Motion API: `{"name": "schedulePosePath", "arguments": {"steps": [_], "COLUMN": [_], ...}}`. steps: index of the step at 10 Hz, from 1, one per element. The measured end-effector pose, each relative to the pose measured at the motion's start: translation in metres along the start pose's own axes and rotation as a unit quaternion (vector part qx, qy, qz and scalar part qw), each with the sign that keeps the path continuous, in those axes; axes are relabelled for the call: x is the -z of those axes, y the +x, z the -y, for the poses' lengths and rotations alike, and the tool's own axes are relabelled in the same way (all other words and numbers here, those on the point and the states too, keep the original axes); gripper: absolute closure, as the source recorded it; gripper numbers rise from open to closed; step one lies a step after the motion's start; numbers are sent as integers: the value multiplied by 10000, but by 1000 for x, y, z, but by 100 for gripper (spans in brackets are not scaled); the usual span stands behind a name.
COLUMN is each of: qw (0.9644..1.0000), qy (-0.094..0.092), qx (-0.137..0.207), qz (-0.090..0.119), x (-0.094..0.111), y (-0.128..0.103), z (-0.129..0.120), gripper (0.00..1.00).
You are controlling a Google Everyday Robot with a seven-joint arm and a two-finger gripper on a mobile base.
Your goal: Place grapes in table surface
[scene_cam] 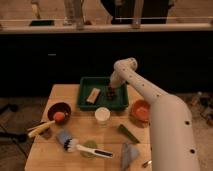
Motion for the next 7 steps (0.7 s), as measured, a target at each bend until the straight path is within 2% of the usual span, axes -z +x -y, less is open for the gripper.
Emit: {"name": "schedulePosePath", "arguments": {"steps": [3, 7], "qw": [9996, 9992], "qy": [22, 40], "qx": [199, 333], "qz": [-193, -217], "x": [23, 24], "y": [4, 2], "z": [16, 28], "gripper": [100, 100]}}
